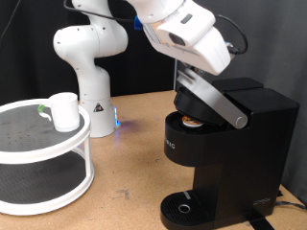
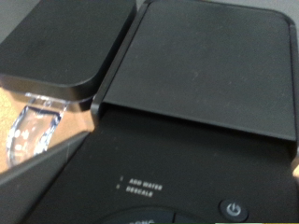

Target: Make a cup of coffee with the keurig machine

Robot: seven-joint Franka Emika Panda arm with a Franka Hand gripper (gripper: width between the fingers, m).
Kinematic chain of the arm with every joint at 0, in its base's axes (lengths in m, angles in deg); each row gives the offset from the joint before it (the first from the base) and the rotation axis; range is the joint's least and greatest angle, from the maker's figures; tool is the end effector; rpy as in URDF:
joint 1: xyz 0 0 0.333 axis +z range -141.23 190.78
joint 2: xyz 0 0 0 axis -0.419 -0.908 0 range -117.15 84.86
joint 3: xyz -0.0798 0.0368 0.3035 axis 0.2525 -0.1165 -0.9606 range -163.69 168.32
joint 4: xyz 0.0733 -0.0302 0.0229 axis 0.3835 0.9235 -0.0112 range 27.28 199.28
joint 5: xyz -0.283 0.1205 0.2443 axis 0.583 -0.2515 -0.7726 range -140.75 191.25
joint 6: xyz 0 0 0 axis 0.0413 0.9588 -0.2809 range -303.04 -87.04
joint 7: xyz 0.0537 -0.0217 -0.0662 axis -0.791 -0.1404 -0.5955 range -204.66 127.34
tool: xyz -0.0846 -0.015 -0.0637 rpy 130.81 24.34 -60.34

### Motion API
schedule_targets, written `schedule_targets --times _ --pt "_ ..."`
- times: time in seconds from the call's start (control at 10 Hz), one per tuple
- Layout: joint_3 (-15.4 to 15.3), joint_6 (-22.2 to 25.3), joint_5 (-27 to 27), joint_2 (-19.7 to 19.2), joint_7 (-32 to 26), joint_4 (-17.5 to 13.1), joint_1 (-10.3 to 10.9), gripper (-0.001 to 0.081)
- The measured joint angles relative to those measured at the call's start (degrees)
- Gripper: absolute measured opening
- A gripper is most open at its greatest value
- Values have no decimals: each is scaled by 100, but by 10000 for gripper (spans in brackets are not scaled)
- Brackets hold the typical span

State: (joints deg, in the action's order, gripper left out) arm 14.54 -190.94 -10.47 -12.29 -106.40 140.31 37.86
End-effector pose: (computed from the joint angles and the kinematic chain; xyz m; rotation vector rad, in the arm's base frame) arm 0.5197 0.0554 0.4721 -2.2190 -1.2098 -0.2447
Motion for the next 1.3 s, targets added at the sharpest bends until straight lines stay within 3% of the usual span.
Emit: schedule_targets --times 0.6,1.3 --pt "24 -764 378 4 -319 704 -78 0" --pt "27 -1316 322 145 -525 1046 -81 0"
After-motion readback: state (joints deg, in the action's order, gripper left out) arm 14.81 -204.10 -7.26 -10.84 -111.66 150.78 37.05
